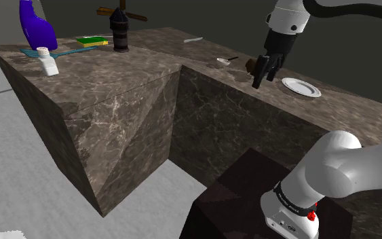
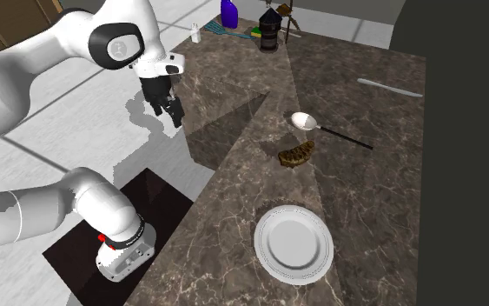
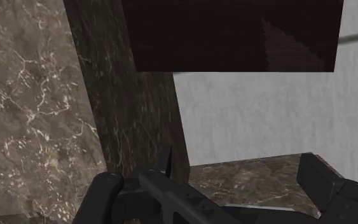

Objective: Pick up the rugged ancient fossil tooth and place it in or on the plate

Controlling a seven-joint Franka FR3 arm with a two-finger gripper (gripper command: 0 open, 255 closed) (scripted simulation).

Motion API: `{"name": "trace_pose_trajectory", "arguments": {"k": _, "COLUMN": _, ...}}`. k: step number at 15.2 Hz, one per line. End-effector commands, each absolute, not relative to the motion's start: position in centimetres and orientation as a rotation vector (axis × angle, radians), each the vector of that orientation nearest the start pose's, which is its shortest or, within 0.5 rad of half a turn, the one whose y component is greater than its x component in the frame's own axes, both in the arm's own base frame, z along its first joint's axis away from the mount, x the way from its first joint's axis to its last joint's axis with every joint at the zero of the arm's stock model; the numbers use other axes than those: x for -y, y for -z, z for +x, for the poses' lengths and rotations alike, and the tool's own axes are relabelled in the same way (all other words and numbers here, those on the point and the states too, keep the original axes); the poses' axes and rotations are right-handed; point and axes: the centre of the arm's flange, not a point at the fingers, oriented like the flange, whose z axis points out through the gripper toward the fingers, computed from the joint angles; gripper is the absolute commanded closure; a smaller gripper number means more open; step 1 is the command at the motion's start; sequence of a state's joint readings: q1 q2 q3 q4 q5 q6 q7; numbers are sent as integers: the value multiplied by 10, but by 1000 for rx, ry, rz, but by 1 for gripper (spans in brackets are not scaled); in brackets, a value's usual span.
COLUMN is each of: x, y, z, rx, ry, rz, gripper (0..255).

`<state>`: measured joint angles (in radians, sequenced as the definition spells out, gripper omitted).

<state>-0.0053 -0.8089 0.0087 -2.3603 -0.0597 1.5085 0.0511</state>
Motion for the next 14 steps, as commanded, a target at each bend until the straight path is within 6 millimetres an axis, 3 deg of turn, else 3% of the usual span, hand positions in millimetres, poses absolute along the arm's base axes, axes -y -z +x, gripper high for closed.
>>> {"name": "trace_pose_trajectory", "arguments": {"k": 1, "x": 5, "y": -590, "z": 294, "rx": -85, "ry": -66, "rz": -3207, "gripper": 0}}
{"name": "trace_pose_trajectory", "arguments": {"k": 14, "x": 168, "y": -581, "z": 374, "rx": -140, "ry": -110, "rz": -3144, "gripper": 0}}
